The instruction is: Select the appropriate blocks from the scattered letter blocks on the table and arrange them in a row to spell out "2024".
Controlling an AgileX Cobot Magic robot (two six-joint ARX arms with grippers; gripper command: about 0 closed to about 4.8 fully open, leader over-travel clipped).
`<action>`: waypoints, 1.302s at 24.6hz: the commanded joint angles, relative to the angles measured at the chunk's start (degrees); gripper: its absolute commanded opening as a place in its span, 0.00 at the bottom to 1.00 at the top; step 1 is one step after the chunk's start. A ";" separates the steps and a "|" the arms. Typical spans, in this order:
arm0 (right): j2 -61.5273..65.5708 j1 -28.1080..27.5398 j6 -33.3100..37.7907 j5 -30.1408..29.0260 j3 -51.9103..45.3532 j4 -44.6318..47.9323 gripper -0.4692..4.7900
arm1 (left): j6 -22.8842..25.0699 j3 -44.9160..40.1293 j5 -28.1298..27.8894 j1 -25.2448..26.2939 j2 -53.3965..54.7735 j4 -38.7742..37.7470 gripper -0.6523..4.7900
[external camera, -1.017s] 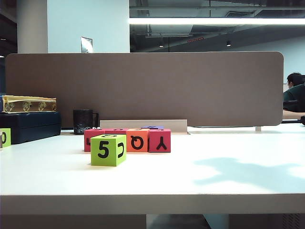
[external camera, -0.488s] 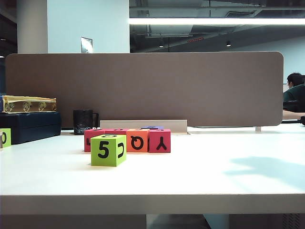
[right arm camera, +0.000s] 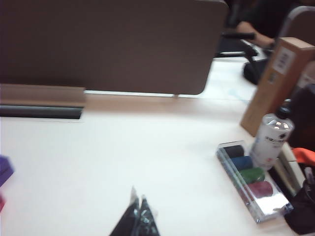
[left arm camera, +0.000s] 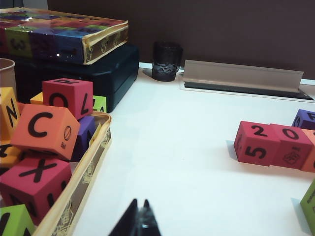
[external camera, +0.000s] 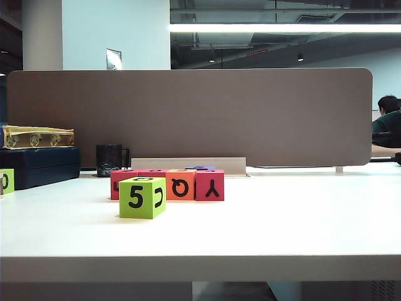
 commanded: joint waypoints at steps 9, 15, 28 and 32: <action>-32.02 -9.20 4.61 -5.60 -46.47 19.17 0.09 | 3.69 0.22 0.63 -0.04 0.02 3.54 0.11; -39.04 -9.68 6.60 -7.58 -59.34 22.75 0.09 | 3.69 0.22 0.61 -0.09 0.02 3.54 0.11; -43.39 -9.68 6.97 -10.60 -66.07 23.08 0.09 | 3.69 0.22 0.66 -0.09 0.02 3.43 0.11; -43.39 -9.68 2.60 -10.56 -66.10 22.80 0.09 | 3.69 0.22 0.66 -0.11 0.02 3.43 0.11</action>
